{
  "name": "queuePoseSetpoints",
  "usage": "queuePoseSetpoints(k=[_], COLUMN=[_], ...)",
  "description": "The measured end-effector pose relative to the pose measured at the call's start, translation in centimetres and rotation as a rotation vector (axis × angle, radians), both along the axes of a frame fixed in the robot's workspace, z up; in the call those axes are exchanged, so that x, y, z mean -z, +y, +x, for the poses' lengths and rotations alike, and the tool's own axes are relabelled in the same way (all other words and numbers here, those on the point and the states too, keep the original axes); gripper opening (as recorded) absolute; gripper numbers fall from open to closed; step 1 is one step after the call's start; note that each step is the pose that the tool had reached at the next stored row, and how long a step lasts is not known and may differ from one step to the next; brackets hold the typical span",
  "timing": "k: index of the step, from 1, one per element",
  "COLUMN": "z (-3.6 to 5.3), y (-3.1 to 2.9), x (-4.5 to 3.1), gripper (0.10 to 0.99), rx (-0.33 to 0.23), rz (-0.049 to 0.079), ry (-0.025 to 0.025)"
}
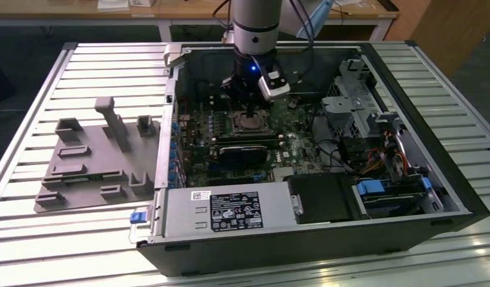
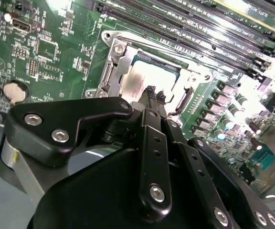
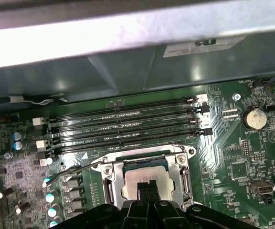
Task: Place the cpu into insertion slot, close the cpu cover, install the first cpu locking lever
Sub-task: 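Place the cpu into insertion slot, then close the cpu cover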
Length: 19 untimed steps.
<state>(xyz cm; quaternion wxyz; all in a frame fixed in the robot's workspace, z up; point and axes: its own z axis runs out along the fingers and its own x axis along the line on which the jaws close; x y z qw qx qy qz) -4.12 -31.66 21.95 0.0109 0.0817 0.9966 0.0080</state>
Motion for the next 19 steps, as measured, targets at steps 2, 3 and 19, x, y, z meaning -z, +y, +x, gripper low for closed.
queuePoseSetpoints(k=[2,3,19], z=[0.0,0.0,0.0], y=[0.0,0.0,0.0], x=[-0.33,-0.51,-1.72], gripper=[0.102,0.102,0.102], rx=[-0.006,-0.008,-0.021], rz=[0.0,0.0,0.0], ry=[-0.0006,-0.001,-0.0055])
